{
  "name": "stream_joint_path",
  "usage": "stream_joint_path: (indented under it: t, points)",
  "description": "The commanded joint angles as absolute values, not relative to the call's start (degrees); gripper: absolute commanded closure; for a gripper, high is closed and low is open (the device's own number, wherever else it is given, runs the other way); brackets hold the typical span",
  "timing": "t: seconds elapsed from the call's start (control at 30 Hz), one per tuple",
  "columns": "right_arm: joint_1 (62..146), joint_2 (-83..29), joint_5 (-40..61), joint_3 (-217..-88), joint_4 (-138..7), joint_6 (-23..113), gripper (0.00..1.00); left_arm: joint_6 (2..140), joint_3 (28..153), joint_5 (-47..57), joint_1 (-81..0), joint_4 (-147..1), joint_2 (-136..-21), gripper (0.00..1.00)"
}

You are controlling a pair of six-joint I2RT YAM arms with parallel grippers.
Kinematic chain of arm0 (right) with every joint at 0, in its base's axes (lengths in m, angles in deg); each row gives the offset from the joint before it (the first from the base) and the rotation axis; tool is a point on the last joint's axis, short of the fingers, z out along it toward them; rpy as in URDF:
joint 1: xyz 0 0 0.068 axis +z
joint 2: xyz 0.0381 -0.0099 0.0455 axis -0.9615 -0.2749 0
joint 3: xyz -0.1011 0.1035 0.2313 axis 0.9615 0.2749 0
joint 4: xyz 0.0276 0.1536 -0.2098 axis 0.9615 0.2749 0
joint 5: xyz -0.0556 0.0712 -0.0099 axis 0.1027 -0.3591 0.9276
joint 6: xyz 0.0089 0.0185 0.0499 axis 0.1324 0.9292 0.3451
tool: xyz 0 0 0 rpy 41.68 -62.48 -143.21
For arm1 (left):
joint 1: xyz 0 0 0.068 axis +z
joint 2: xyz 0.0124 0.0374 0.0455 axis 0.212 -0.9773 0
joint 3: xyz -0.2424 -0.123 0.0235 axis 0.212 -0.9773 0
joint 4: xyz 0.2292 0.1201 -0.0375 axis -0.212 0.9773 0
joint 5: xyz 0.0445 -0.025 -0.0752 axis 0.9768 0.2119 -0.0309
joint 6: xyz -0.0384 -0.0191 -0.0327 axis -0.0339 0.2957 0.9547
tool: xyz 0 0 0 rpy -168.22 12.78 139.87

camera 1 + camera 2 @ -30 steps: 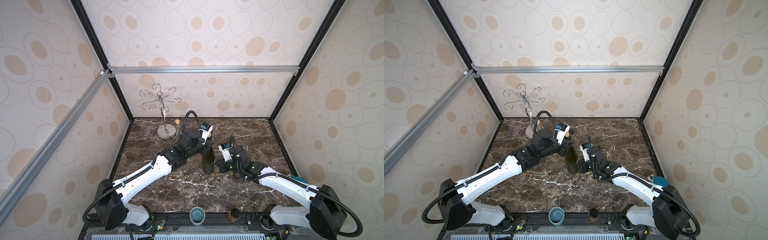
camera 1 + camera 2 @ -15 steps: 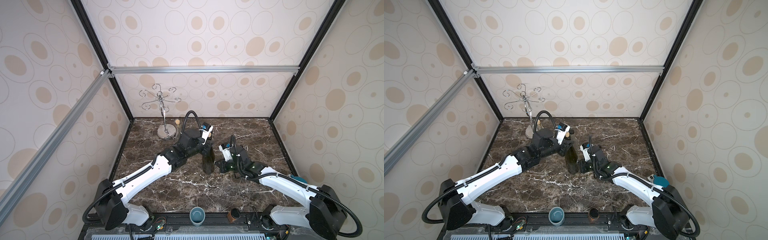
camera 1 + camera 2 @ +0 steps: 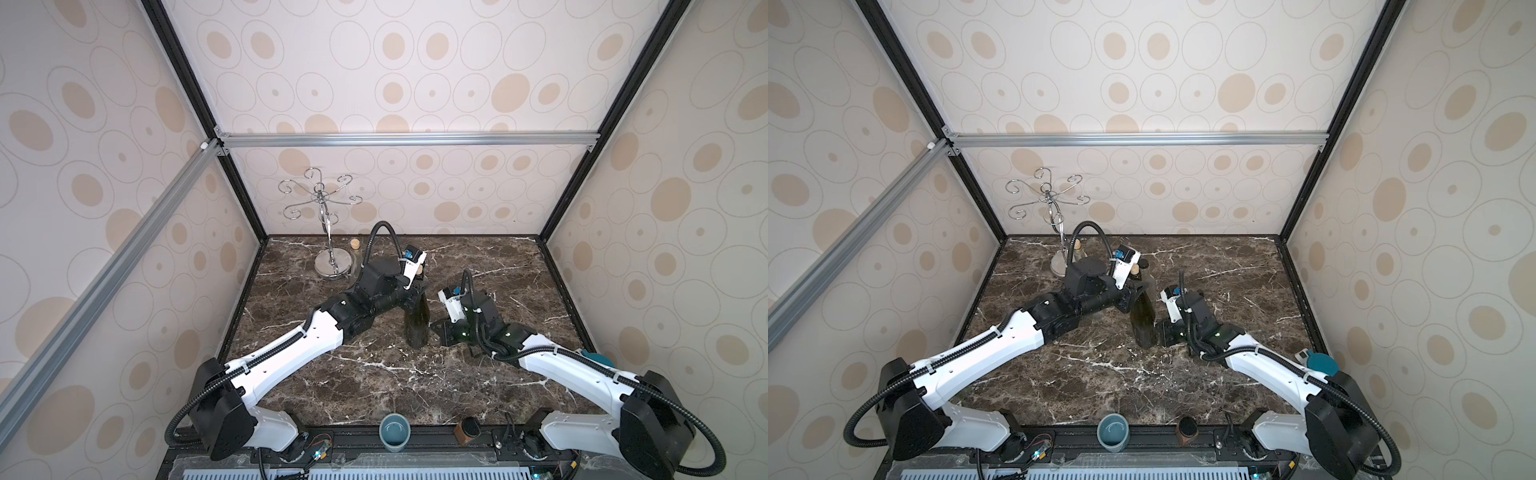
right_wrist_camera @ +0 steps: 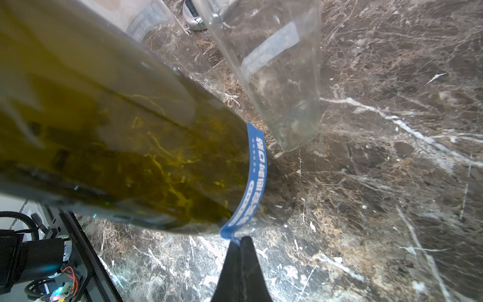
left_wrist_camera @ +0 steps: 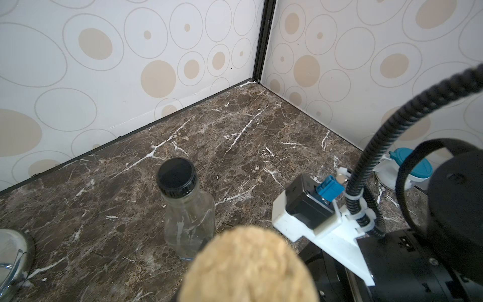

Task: Remove the label from the bottle
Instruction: Tear open the label from the bottle.

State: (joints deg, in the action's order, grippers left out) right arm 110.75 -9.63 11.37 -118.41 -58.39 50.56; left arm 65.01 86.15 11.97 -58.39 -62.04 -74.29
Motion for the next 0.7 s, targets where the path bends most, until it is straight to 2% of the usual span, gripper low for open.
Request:
stream_joint_path:
  t: [0.0,0.67]
  points:
    - [110.4,-9.0,10.7,-118.2,-57.8,50.7,1.0,65.3,89.2,10.0,-59.0,-61.7,-74.5,0.88]
    - [108.8,-10.5,9.1,-119.8,-57.5,49.1,1.0,65.0,89.7,10.2,-59.0,-60.9,-75.2,0.88]
